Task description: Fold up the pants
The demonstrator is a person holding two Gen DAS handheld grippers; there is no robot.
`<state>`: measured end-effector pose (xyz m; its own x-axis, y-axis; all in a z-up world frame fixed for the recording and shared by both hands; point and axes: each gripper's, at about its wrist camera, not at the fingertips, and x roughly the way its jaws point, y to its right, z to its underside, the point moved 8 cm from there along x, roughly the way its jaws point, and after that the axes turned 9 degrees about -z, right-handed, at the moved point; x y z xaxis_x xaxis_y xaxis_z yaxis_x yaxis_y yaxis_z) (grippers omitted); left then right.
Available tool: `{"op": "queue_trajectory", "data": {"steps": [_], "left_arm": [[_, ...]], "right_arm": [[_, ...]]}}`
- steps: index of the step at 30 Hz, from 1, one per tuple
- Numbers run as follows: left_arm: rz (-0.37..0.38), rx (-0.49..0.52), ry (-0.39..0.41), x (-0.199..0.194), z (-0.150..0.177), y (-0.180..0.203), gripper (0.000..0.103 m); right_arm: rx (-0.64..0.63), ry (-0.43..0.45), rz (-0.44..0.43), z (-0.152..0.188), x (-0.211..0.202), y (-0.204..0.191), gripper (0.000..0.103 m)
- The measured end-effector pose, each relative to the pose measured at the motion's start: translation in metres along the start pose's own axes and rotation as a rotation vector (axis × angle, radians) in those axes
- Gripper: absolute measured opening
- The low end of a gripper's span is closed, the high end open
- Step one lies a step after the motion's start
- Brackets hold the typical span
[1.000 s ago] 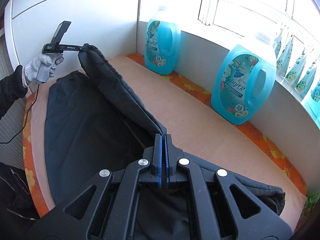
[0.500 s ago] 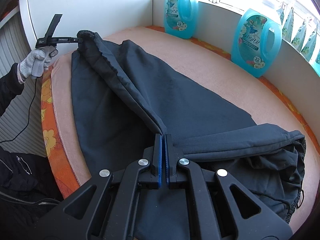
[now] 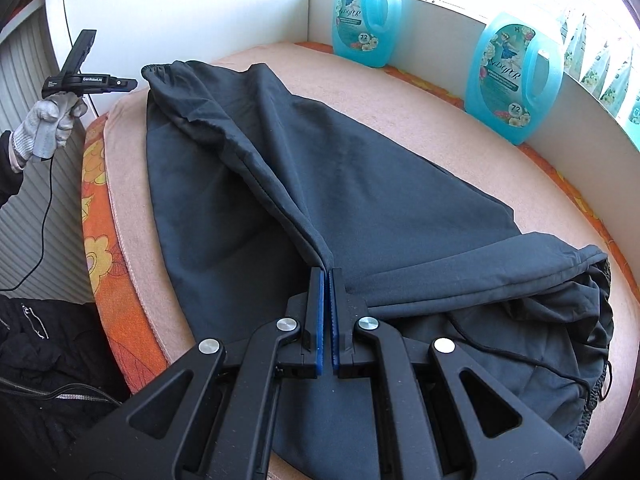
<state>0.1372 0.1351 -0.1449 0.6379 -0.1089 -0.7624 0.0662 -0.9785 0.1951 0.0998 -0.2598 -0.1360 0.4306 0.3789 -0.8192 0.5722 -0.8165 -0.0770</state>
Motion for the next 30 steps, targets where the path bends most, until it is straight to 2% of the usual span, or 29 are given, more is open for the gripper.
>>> {"op": "queue_trajectory", "data": {"steps": [2,3,4,6,10,12,15,17,18,19,22,25,30], "left_arm": [[0.013,-0.03,-0.009,-0.005,-0.004,0.005,0.031],[0.025,-0.044,-0.014,-0.005,-0.007,0.01,0.039],[0.037,-0.057,-0.018,-0.005,-0.01,0.013,0.053],[0.039,-0.097,-0.027,-0.002,-0.016,0.016,0.061],[0.056,-0.184,-0.05,0.011,-0.026,0.015,0.061],[0.027,-0.24,-0.072,0.023,-0.028,0.008,0.061],[0.03,-0.34,-0.103,0.038,-0.024,-0.006,0.06],[0.052,-0.385,-0.112,0.044,-0.021,-0.011,0.057],[0.05,-0.393,-0.106,0.045,-0.02,-0.013,0.048],[0.052,-0.384,-0.102,0.045,-0.02,-0.011,0.03],[0.04,-0.334,-0.086,0.044,-0.021,-0.005,0.014],[0.013,-0.276,-0.049,0.038,-0.028,0.002,0.011],[0.025,-0.201,0.007,0.027,-0.057,0.019,0.009]], "right_arm": [[0.003,-0.002,-0.002,0.001,0.0,0.0,0.003],[0.001,-0.002,-0.001,0.001,0.0,0.0,0.003],[-0.001,0.0,0.002,0.001,0.0,0.0,0.003],[-0.008,0.005,0.002,0.001,-0.001,-0.002,0.003],[-0.015,0.011,-0.004,0.001,0.0,-0.005,0.003],[-0.019,0.014,0.0,0.0,0.0,-0.005,0.003],[-0.024,0.022,0.006,0.0,-0.001,-0.004,0.003],[-0.032,0.024,0.009,0.0,-0.001,-0.005,0.003],[-0.034,0.023,0.011,0.0,0.0,-0.005,0.003],[-0.035,0.023,0.013,0.0,0.0,-0.005,0.003],[-0.035,0.024,0.015,0.0,0.001,-0.004,0.003],[-0.034,0.029,0.024,-0.003,0.002,-0.003,0.003],[-0.02,0.075,0.063,-0.019,-0.008,0.005,0.003]]}}
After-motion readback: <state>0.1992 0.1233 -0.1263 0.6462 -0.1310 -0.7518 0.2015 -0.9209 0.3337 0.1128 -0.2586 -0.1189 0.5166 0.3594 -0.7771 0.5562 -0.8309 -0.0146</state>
